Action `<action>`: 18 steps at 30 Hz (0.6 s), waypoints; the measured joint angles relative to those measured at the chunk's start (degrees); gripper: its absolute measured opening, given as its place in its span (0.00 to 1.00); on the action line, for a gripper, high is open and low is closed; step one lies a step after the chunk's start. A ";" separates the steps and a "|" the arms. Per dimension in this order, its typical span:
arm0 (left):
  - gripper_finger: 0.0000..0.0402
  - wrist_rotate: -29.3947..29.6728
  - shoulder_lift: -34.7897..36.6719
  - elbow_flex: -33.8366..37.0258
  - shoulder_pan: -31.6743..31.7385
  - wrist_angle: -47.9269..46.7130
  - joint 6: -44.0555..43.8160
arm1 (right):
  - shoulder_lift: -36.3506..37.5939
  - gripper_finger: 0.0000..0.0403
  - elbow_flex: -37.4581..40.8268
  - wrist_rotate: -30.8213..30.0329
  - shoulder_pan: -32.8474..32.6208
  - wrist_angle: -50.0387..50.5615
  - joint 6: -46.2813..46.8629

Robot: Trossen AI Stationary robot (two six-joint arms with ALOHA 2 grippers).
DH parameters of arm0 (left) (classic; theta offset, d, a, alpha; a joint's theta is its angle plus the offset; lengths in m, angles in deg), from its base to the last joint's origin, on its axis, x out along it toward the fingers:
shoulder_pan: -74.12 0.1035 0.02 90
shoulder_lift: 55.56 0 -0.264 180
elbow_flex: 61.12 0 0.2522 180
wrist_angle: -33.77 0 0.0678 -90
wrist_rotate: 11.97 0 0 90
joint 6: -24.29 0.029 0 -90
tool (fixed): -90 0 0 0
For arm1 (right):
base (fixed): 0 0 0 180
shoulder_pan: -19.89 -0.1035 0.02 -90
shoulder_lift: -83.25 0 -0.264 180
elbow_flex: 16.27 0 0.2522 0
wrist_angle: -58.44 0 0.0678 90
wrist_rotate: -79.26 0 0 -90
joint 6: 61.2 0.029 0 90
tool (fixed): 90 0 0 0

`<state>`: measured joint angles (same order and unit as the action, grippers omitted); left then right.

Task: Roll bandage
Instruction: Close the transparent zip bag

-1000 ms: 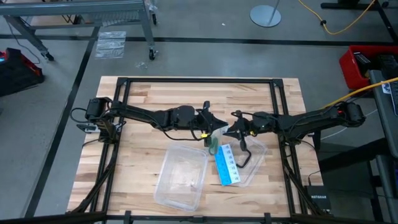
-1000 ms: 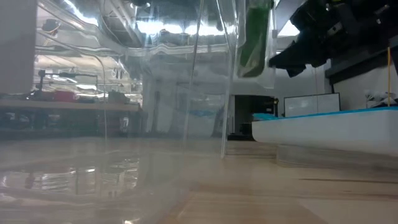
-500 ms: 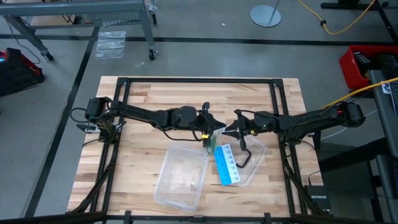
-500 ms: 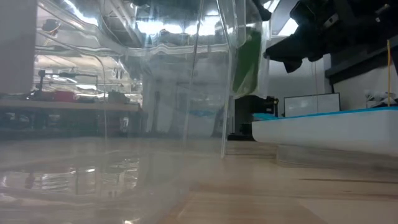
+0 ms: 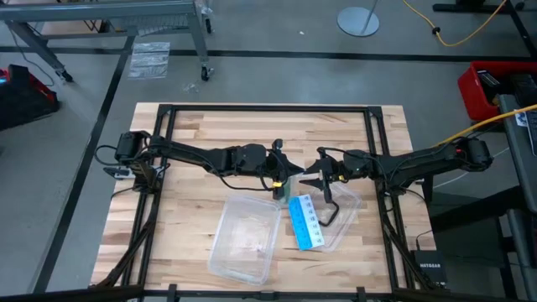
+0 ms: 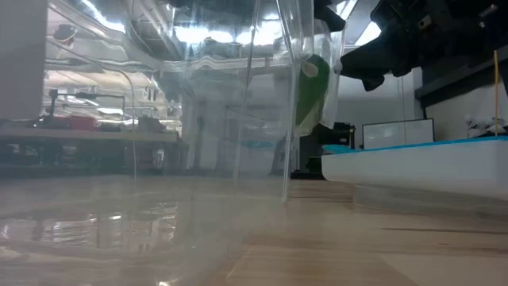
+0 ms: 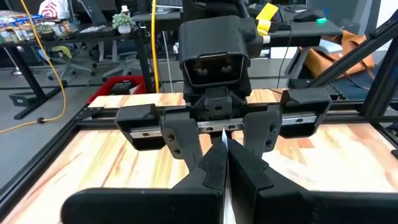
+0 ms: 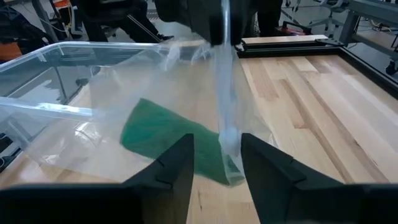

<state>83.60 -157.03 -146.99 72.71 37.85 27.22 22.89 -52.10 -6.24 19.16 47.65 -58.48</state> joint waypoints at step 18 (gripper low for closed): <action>0.00 -1.75 0.00 0.00 -0.09 0.85 -2.72 | 0.01 0.13 -0.01 -0.01 0.00 -1.04 -0.02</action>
<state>81.84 -157.03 -146.99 72.63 38.70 24.51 22.90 -52.11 -6.25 19.16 46.62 -58.50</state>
